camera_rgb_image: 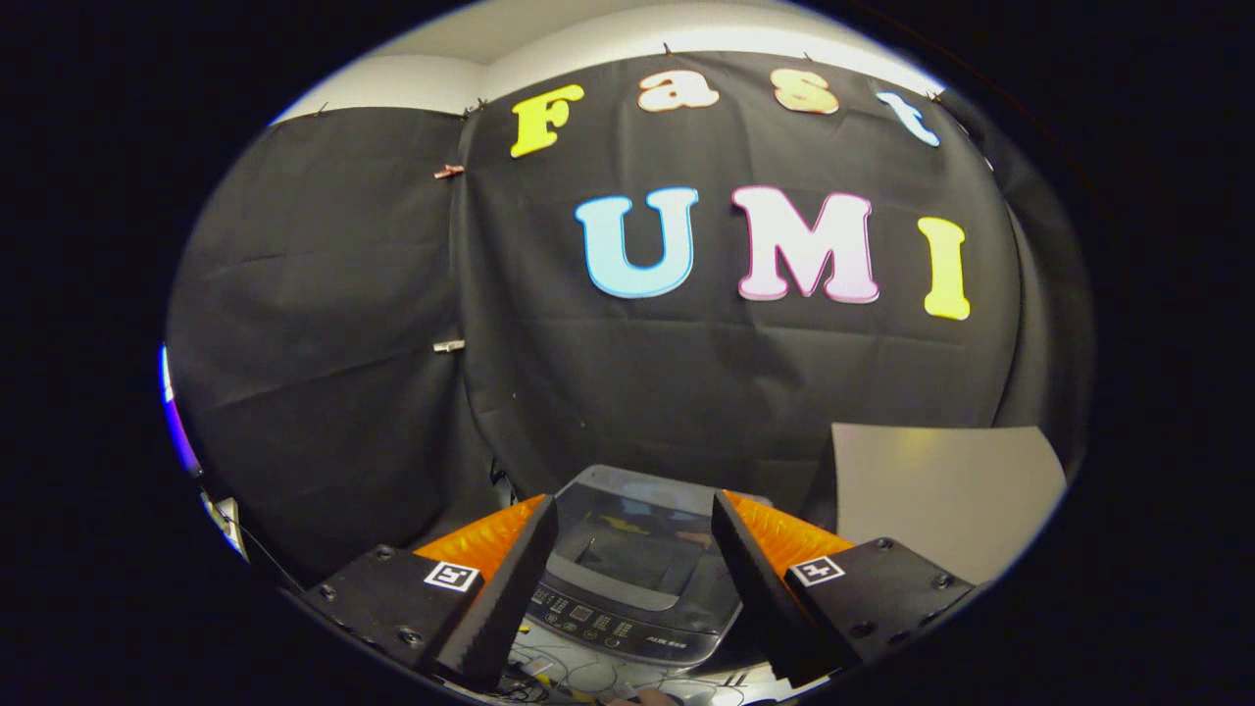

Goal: Put the clothes into the washing machine and then close the washing machine lid.

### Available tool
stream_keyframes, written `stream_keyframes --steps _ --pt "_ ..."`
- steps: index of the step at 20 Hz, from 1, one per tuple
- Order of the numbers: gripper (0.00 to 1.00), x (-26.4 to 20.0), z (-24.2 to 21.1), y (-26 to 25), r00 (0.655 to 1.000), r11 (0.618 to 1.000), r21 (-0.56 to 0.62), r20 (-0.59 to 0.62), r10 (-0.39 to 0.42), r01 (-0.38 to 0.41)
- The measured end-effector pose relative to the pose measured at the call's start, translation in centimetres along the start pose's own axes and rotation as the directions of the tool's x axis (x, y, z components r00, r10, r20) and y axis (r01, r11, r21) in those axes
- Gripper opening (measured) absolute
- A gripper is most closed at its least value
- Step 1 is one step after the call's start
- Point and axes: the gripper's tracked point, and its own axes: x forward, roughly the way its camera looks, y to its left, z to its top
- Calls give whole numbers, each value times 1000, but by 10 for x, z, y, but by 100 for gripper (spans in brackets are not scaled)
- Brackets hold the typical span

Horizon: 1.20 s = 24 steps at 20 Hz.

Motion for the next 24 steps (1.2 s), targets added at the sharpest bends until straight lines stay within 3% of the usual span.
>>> stream_keyframes --steps 13,24 --pt "98 -135 41 -68 953 981 -41 251 -172 188" --pt "97 -197 47 -87 888 958 -21 382 -257 286"
